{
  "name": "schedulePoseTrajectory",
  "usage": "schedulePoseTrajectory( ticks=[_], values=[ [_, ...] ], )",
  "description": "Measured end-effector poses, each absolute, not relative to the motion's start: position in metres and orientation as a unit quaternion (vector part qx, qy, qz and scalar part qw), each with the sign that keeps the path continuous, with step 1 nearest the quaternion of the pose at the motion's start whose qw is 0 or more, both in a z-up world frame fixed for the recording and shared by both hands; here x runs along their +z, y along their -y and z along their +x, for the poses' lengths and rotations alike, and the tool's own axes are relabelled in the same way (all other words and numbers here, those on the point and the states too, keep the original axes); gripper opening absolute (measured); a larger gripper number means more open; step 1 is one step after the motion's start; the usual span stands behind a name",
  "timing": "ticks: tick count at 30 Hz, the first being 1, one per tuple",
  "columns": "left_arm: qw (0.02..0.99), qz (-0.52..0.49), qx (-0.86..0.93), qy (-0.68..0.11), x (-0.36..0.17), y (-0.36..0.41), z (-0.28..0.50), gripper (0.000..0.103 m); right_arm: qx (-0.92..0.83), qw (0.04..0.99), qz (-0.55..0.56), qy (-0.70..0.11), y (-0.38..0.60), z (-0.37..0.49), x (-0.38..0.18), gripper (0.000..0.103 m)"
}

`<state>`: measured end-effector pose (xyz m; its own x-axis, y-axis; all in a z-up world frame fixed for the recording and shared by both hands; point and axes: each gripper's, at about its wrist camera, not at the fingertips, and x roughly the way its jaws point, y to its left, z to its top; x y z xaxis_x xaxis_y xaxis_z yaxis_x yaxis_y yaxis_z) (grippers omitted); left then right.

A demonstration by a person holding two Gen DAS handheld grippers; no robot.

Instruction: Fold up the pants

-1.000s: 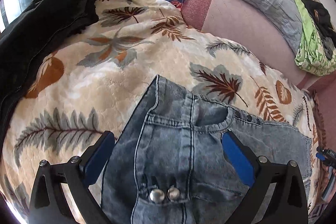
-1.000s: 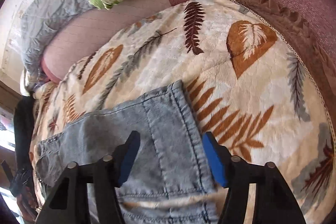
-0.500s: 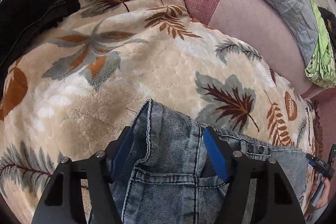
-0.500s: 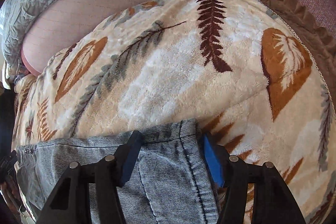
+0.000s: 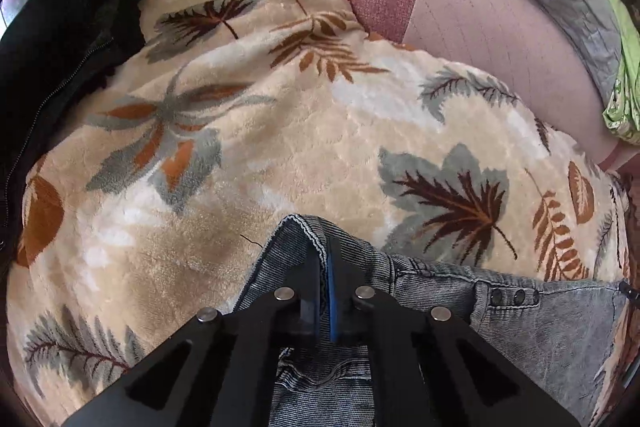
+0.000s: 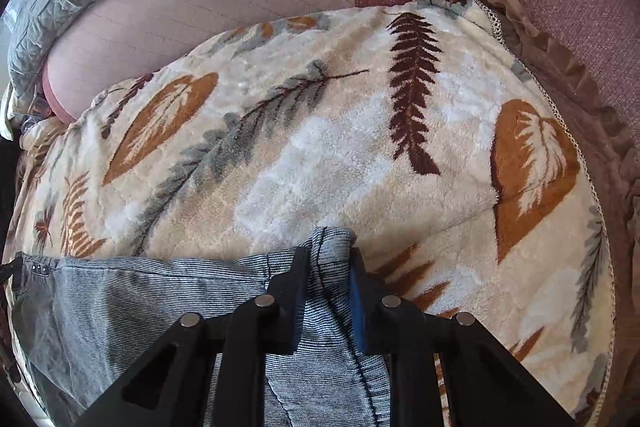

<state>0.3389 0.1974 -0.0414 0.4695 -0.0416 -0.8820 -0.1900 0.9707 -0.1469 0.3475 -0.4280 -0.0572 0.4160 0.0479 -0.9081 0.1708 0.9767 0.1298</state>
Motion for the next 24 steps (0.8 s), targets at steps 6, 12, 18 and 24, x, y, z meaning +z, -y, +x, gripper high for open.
schedulePoseTrajectory(
  ticks=[6,12,18,24],
  values=[
    [0.855,-0.112,0.038,-0.504,-0.039,-0.195,0.333,0.002,-0.033,0.829,0.118,-0.546,0.435,0.343,-0.062,0.025],
    [0.855,-0.111,0.042,-0.505,-0.044,-0.196,0.339,0.002,-0.04,0.823,0.195,-0.532,0.457,0.345,-0.064,0.067],
    [0.855,-0.114,0.05,-0.504,-0.048,-0.196,0.341,0.002,-0.035,0.829,0.14,-0.54,0.44,0.352,-0.068,0.018],
    [0.88,-0.129,0.035,-0.455,-0.008,-0.196,0.312,0.002,-0.031,0.861,0.137,-0.489,0.438,0.326,-0.027,0.017]
  ],
)
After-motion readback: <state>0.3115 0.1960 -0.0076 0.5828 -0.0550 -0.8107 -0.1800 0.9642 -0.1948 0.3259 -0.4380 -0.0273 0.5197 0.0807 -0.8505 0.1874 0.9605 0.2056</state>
